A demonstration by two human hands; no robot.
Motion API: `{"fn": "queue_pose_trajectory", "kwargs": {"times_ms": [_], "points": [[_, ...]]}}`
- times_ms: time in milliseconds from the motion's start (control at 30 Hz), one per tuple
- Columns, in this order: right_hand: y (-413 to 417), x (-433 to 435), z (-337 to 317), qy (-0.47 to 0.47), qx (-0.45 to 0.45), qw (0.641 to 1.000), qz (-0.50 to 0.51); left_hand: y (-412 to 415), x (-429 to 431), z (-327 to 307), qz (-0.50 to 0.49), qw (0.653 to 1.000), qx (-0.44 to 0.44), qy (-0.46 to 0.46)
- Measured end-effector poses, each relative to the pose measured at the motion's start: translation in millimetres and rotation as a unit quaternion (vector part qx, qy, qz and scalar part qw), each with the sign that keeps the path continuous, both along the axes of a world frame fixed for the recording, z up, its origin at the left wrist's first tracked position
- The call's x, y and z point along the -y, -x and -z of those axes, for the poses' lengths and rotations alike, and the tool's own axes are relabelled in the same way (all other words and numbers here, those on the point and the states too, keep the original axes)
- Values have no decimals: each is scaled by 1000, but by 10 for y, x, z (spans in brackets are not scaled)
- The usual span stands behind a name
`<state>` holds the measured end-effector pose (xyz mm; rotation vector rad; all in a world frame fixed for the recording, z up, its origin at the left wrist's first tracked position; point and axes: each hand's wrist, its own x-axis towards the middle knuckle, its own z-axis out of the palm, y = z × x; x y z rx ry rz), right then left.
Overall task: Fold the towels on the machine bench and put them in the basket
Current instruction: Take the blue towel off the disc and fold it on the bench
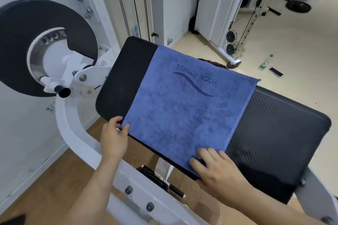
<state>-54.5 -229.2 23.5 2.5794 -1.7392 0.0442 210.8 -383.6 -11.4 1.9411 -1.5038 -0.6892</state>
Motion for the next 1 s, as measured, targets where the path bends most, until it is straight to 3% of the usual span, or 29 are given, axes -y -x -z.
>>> {"fn": "queue_pose_trajectory", "kwargs": {"times_ms": [233,467,567,633,733,800,900,1000], "points": [[67,-116,61,58,-6,998,-28,-177,196,28,-84,963,-217,-136],[109,-234,119,42,-11,998,-36,-178,194,-126,-63,960,-248,-111],[102,-255,109,48,-1,998,-27,-210,161,-142,-1,950,-297,-92],[100,-243,82,49,19,998,-23,-264,147,-154,70,952,-283,-88],[108,-211,51,18,40,999,-9,-352,152,-164,156,962,-185,-125],[111,-192,39,-18,64,998,21,-361,160,-150,169,965,-152,-133],[81,-151,-7,-71,102,988,96,-298,163,-129,157,979,-107,-71],[51,-105,-33,-118,65,984,120,-274,162,-114,159,986,-46,-25]]}}
